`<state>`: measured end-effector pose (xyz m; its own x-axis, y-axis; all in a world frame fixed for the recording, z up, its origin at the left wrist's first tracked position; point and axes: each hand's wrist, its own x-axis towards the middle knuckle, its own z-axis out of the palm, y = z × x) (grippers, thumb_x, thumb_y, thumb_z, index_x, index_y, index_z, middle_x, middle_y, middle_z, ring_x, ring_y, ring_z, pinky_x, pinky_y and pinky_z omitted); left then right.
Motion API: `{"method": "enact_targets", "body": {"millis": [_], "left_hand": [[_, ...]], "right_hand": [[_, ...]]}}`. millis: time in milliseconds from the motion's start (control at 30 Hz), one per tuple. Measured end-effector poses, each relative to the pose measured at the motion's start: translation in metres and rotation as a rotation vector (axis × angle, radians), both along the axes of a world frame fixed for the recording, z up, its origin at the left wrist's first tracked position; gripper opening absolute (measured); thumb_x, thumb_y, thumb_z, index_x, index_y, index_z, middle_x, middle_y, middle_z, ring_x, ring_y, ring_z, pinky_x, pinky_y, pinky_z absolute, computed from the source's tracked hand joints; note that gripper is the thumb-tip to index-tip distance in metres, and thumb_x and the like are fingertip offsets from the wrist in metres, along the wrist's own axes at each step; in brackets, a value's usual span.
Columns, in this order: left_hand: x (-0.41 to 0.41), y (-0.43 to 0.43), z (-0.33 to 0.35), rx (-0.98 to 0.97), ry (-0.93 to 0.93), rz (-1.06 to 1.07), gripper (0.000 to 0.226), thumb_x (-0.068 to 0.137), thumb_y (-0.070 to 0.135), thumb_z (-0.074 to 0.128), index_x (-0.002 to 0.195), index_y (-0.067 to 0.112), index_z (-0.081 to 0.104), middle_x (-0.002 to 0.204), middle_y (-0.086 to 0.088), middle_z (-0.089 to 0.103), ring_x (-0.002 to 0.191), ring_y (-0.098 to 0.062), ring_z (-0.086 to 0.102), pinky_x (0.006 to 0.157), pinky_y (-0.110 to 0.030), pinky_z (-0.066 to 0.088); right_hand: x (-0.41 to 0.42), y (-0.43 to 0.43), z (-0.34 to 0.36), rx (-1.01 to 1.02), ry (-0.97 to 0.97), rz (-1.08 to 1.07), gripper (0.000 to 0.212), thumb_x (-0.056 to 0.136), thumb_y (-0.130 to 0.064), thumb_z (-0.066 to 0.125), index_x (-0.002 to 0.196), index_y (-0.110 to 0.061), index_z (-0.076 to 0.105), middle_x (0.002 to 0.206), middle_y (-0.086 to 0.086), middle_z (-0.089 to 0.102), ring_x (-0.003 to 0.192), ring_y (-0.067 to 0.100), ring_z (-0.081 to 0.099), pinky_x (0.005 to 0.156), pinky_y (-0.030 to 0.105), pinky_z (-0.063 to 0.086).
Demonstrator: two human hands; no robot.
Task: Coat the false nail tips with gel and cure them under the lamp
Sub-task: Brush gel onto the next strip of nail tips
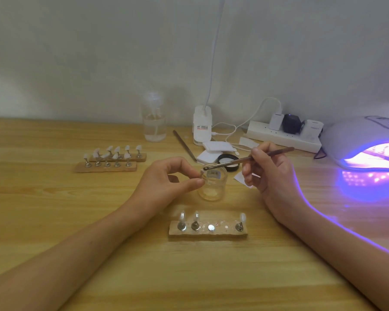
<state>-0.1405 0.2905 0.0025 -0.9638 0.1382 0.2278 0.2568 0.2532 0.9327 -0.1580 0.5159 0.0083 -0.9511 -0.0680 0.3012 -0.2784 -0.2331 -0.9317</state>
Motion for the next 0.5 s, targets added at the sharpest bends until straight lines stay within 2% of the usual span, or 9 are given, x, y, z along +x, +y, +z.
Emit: {"method": "enact_targets", "body": {"millis": [67,167,300,400,500], "left_hand": [[0.0001,0.0003,0.0006,-0.012,0.002,0.004,0.014,0.072,0.028,0.084,0.073,0.027,0.070,0.089,0.015,0.074,0.056,-0.006,0.050,0.063,-0.012,0.047],[0.0005,0.0006,0.0006,-0.010,0.001,0.017,0.013,0.072,0.028,0.083,0.071,0.027,0.070,0.089,0.015,0.074,0.060,-0.009,0.053,0.064,-0.013,0.047],[0.0011,0.0013,0.0014,-0.003,-0.002,0.011,0.014,0.073,0.024,0.083,0.074,0.023,0.070,0.088,0.015,0.074,0.060,-0.012,0.052,0.062,-0.013,0.047],[-0.0001,0.0004,0.0010,-0.004,-0.001,0.009,0.013,0.073,0.026,0.083,0.073,0.025,0.070,0.089,0.015,0.074,0.061,-0.009,0.053,0.064,-0.012,0.048],[-0.0010,-0.0001,-0.0002,-0.002,0.014,0.002,0.014,0.073,0.026,0.084,0.071,0.027,0.070,0.089,0.014,0.074,0.058,-0.005,0.052,0.063,-0.011,0.048]], "right_hand": [[-0.0009,-0.0002,-0.0024,0.036,-0.002,-0.006,0.022,0.095,-0.023,0.057,0.073,-0.024,0.056,0.062,0.005,0.062,0.053,0.015,0.056,0.049,0.022,0.047],[-0.0020,0.0019,-0.0046,0.032,-0.028,-0.065,0.028,0.099,-0.017,0.056,0.071,-0.024,0.056,0.060,0.003,0.061,0.053,0.013,0.056,0.048,0.021,0.045],[-0.0003,0.0008,-0.0012,0.009,0.006,0.005,0.024,0.095,-0.023,0.057,0.071,-0.027,0.059,0.063,0.004,0.062,0.054,0.014,0.057,0.050,0.022,0.047],[-0.0017,-0.0001,-0.0030,0.058,-0.017,-0.062,0.026,0.097,-0.019,0.057,0.072,-0.024,0.056,0.060,0.003,0.061,0.053,0.014,0.056,0.048,0.022,0.046],[-0.0024,0.0014,-0.0019,-0.013,-0.016,-0.040,0.033,0.099,-0.017,0.054,0.069,-0.026,0.059,0.060,0.002,0.060,0.054,0.013,0.056,0.049,0.021,0.046]]}}
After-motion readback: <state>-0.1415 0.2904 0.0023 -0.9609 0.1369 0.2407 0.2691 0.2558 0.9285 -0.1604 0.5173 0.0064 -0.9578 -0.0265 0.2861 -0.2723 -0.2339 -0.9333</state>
